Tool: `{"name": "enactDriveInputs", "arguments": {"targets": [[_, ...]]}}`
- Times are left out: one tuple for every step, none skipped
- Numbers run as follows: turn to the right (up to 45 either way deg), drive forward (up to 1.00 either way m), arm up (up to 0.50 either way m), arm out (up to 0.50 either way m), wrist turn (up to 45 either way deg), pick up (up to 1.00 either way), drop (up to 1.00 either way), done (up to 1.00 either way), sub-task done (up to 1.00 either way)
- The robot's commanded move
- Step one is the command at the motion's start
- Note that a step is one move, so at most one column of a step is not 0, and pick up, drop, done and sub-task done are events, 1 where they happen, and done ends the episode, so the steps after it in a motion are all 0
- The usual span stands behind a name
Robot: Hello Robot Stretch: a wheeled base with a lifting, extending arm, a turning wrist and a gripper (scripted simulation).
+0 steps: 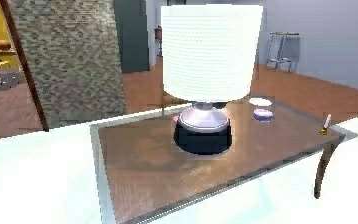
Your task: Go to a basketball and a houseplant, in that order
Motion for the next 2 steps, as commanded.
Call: {"name": "enactDriveInputs", "arguments": {"targets": [[45.0,0.00,0.00,0.00,0.0,0.00,0.00,0.00,0.00],[15.0,0.00,0.00,0.00,0.0,0.00,0.00,0.00,0.00]]}}
